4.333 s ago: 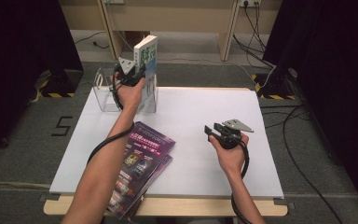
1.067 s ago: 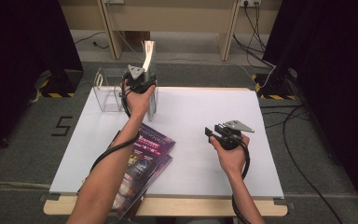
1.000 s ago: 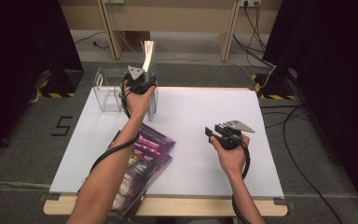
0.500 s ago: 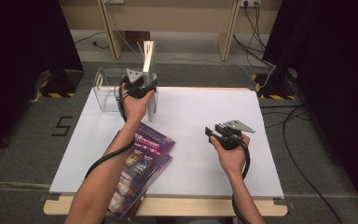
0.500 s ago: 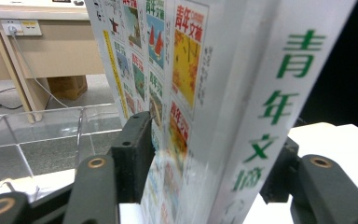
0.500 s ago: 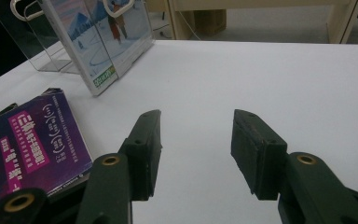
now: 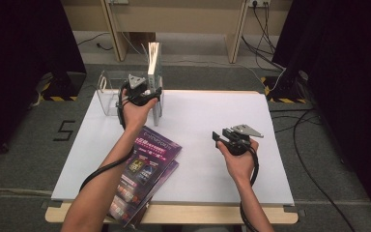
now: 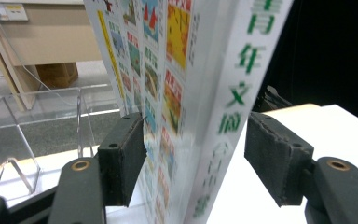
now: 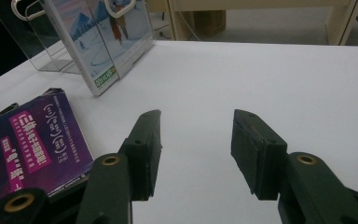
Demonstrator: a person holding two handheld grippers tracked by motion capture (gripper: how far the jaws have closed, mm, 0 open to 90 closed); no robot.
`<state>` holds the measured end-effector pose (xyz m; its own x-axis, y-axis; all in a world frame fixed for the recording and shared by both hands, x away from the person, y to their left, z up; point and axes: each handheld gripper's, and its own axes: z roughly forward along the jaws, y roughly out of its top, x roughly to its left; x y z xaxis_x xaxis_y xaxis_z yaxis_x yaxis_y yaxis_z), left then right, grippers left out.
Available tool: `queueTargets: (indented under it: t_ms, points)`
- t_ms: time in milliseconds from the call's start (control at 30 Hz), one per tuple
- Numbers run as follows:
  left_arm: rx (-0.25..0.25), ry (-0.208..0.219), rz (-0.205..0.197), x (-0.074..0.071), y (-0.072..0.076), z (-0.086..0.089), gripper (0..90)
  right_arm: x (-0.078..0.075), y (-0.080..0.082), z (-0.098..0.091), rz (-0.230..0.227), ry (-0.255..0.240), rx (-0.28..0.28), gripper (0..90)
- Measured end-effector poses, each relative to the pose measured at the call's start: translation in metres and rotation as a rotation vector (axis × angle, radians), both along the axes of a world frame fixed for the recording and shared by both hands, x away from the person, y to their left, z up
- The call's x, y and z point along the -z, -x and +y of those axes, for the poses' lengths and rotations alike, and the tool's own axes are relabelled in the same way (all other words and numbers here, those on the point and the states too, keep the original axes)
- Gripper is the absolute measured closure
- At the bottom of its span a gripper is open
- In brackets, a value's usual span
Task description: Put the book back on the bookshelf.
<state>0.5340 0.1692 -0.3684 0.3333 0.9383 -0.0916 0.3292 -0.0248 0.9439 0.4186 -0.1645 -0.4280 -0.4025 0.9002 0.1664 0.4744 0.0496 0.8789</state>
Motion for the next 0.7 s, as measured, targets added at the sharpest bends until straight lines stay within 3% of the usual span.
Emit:
queueTargets:
  t_ms: [233, 533, 700]
  points:
    - [0.019, 0.011, 0.030, 0.004, 0.012, 0.010, 36.2, 0.000, 0.001, 0.003, 0.002, 0.007, -0.009, 53.1]
    - [0.032, -0.015, 0.058, 0.012, 0.027, 0.024, 36.0, -0.003, 0.002, 0.006, -0.002, 0.007, -0.014, 53.1]
    - [0.042, -0.007, 0.081, 0.016, 0.033, 0.031, 36.4, -0.004, 0.003, 0.008, 0.004, 0.000, -0.016, 53.9]
